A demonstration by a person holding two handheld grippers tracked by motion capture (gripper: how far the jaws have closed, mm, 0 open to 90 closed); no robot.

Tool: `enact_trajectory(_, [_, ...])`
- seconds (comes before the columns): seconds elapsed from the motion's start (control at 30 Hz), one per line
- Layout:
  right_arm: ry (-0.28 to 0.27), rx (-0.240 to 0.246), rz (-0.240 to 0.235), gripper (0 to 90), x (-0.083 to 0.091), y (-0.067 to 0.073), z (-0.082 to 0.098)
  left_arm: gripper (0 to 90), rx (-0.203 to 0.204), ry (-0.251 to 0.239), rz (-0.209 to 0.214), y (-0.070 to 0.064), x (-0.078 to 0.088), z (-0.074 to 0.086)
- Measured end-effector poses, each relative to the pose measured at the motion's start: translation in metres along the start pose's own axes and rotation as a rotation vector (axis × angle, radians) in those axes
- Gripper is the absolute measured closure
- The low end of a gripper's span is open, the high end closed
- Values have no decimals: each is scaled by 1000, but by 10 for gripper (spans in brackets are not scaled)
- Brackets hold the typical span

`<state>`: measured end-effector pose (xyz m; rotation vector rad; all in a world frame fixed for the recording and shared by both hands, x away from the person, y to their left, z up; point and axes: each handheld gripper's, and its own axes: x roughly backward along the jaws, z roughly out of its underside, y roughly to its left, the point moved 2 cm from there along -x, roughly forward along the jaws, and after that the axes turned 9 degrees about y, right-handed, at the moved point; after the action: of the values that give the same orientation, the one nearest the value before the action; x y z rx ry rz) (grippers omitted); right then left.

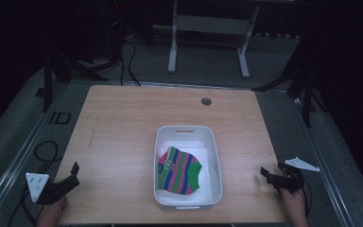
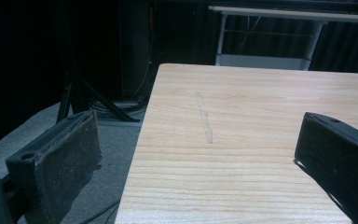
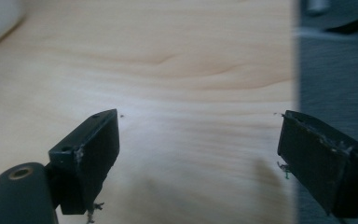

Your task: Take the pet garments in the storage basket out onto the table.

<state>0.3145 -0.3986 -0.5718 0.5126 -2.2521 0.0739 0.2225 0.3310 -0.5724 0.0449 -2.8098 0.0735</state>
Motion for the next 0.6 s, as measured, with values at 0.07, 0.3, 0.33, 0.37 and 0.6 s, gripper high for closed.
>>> enact_trajectory(0.07, [35,32,-27,119,-1,1,-1,9,0,0,-1,0,0,0])
enact_trajectory(0.3, [95,137,-129,119,-2,12,-3,9,2,1,0,0,0,0])
enact_trajectory(0.33, [107,144,-148,117,-2,14,-3,9,1,1,0,0,0,0])
enact_trajectory(0.37, [114,158,-164,113,-2,16,-3,9,1,1,0,0,0,0])
enact_trajectory(0.6, [185,228,-277,109,-3,32,-9,9,-1,1,1,0,0,0])
